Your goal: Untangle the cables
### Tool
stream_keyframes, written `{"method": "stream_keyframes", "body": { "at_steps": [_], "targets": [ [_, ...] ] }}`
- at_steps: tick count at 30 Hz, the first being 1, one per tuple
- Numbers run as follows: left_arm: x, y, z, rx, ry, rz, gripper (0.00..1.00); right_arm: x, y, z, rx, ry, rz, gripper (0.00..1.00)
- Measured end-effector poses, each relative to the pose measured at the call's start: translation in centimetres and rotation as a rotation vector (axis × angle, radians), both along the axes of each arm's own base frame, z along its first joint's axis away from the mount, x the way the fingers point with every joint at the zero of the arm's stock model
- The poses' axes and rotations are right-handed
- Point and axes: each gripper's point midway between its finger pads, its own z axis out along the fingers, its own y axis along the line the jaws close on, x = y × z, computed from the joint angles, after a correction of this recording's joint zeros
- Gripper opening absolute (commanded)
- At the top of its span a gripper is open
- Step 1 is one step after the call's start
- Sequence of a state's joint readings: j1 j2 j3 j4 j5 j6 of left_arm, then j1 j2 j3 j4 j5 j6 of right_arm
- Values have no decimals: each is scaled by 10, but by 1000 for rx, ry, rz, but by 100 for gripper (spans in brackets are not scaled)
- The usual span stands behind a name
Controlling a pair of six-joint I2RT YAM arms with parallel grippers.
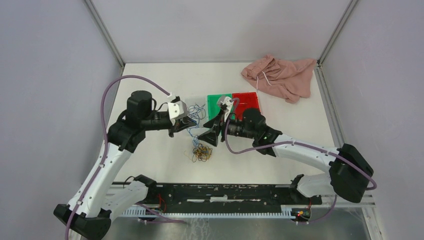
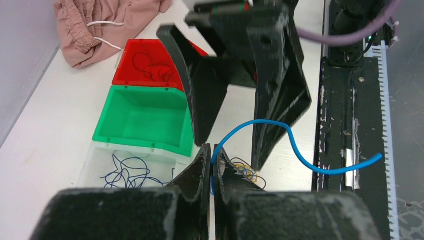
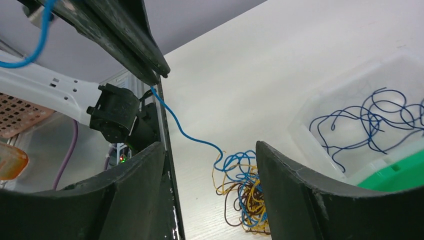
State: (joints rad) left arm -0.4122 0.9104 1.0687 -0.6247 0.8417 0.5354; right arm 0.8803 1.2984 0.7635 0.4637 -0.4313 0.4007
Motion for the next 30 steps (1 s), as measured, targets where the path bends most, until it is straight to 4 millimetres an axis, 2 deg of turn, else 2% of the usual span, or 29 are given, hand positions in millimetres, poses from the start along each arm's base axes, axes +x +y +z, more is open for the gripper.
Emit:
{"method": "stream_keyframes", "body": {
  "at_steps": [3,7,12,17,24,30],
  "targets": [
    [0,-1,7,-15,9,8,3,-4,18,-9,-21,-13,45,65],
    [0,-2,24,-42,9,19,3,1,42,-14,-21,-21,58,51],
    [7,-6,57,-89,-28,29,3,15,56,-30,-9,29,22,38],
    [12,-8,93,-133,-98,33,3,21,63,-55,-20,111,-6,36],
    [32,-11,136,-182,-197,77,3,21,58,-77,-20,174,-43,40],
    [44,-10,186,-256,-336,123,3,14,50,-116,-84,253,-59,42]
  ]
}}
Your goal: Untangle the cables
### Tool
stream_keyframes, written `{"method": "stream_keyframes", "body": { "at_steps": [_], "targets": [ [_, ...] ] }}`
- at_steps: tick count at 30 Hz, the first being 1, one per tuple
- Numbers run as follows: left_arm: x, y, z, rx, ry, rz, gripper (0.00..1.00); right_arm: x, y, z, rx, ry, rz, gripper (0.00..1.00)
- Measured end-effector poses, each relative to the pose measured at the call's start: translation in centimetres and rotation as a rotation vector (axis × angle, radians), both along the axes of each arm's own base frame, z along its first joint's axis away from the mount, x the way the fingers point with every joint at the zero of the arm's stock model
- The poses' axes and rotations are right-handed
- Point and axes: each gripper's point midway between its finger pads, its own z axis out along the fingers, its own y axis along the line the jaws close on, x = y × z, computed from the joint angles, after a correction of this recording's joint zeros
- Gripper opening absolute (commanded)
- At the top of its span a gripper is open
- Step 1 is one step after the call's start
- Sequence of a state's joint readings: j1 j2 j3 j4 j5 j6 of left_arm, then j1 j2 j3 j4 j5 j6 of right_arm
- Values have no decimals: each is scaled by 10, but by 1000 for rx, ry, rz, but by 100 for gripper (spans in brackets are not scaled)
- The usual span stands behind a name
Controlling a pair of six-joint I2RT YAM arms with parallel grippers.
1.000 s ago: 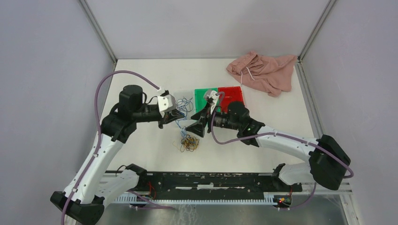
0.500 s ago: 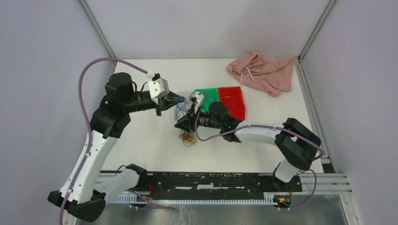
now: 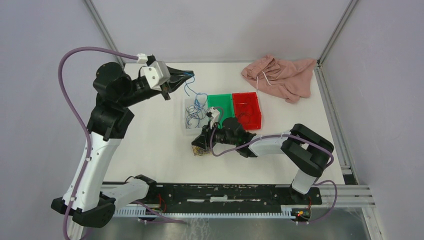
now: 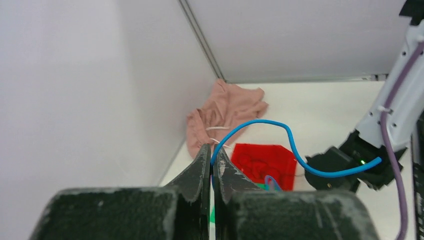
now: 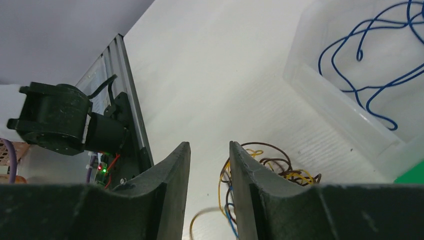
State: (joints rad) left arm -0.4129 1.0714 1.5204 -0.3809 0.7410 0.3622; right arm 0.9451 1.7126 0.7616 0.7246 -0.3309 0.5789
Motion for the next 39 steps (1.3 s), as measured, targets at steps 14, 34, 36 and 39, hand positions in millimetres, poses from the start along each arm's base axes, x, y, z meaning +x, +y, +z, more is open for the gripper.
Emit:
{"method": "stream_keyframes", "body": {
  "at_steps": [14,34,36,39],
  "targets": [
    [20,12,59,-105,-177,131,3,-19,-15,-25,-63,91,-9,48],
    [120,14,-184,218,234,367,3,19,-92,94,13,-102,-313,60],
    [130,14,-196,238,248,383,3,23,-98,92,2,-103,-340,59],
    [142,13,-218,274,286,404,3,27,-106,87,-17,-97,-370,59]
  ]
}}
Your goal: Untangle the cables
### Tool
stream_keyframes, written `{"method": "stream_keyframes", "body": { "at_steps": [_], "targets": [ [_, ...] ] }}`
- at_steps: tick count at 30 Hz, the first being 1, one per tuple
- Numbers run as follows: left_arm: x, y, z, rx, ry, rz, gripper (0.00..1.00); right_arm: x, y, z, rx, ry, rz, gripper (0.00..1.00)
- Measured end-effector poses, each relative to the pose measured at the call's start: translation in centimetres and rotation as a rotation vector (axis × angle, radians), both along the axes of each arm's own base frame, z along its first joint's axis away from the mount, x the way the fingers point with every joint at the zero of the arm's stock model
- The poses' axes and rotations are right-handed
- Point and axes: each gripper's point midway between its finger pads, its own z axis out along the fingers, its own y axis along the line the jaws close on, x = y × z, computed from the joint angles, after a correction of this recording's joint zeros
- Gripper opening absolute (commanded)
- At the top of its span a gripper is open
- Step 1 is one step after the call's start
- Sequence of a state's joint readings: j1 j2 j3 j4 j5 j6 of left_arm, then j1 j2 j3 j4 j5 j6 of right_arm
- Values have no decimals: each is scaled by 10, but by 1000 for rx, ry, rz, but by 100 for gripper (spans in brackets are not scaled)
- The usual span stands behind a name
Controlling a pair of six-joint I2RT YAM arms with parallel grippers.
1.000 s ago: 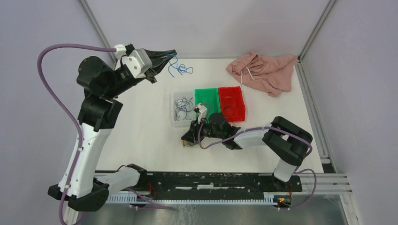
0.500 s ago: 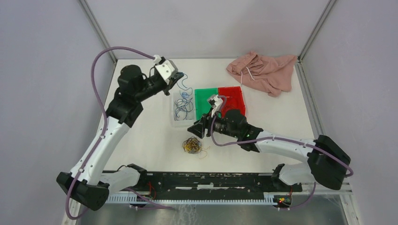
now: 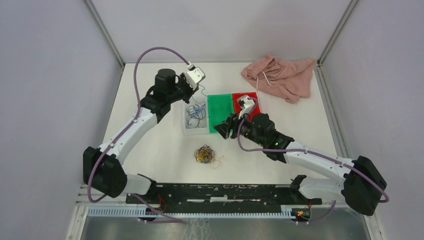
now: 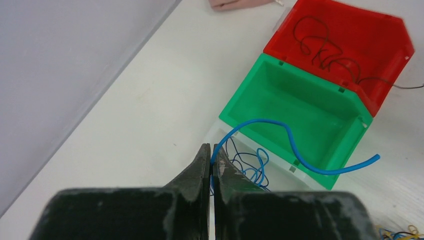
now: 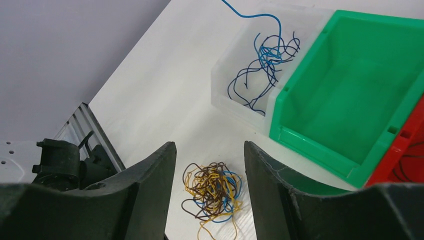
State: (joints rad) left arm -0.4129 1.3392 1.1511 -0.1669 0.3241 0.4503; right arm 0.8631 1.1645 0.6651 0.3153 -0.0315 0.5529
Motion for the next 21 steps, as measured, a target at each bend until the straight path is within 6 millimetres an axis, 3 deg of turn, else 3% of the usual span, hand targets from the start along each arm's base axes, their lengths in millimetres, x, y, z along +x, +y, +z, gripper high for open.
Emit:
{"method": "stream_keyframes", "body": {
  "at_steps": [13,21],
  "targets": [
    [47,20,-103,299,68,70,3,9,-21,-10,-29,18,-70,57],
    [45,33,-141,430,104,52,15,16,-28,-11,-33,23,-95,56]
  ]
}}
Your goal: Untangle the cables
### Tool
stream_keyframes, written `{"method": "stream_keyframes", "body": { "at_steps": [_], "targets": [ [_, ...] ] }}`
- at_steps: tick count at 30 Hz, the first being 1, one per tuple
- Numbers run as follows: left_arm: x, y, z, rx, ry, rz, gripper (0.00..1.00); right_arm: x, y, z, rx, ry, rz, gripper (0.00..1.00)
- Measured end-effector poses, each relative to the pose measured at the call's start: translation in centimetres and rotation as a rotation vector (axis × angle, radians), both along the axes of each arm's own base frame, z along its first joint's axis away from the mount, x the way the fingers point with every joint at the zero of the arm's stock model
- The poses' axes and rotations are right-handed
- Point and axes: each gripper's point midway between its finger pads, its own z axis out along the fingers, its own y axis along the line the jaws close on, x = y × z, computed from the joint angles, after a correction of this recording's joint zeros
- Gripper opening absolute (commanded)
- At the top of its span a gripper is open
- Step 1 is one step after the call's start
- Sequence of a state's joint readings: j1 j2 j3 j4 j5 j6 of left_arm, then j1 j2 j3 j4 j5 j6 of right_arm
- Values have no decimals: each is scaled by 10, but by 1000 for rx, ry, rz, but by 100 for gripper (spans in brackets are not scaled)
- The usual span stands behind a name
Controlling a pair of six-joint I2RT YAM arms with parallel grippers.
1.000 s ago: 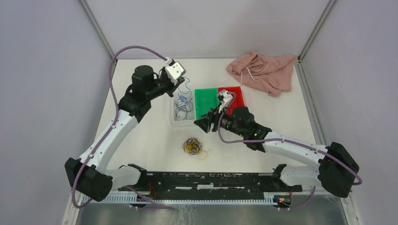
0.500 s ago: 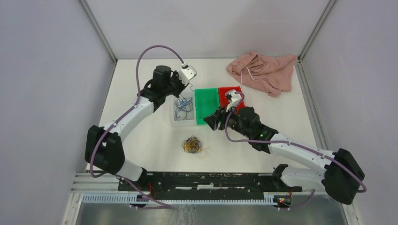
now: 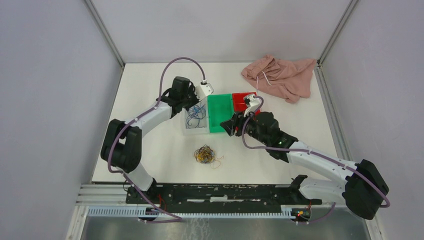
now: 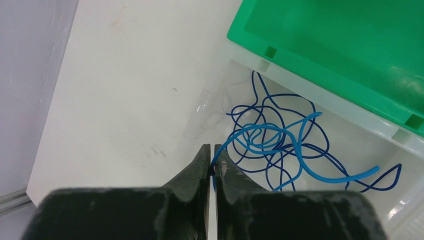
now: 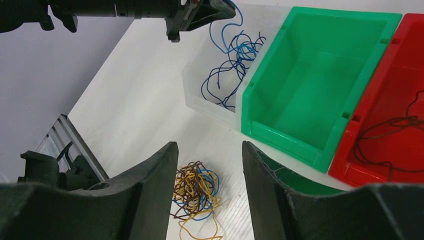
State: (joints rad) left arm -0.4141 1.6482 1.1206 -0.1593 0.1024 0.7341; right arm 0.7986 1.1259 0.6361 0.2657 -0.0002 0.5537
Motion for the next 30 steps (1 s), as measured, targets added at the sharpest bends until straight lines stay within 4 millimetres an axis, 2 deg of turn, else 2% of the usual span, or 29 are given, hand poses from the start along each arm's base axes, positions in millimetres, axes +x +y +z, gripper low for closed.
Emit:
{"method": "stream_keyframes", "body": {
  "at_steps": [6,11,14,16,20,26,30],
  "targets": [
    [-7,0,-20,55,43,-40,48,4,-5,-4,-10,12,-15,56],
    [-21,4,-32,101,109,-72,66,4,-6,-4,-10,17,-16,56],
    [-27,6,-30,126,143,-97,74,4,-7,-4,-8,19,-17,55],
    [-28,5,-25,139,147,-120,78,3,-6,-3,-6,18,-14,55],
    [-24,7,-15,177,128,-149,78,2,-6,-4,-7,23,-7,55],
    [-3,16,7,230,40,-91,82,1,-7,-7,-17,35,-4,55],
    [2,15,20,220,20,-88,87,0,-8,-9,-23,42,-2,57]
  ]
}}
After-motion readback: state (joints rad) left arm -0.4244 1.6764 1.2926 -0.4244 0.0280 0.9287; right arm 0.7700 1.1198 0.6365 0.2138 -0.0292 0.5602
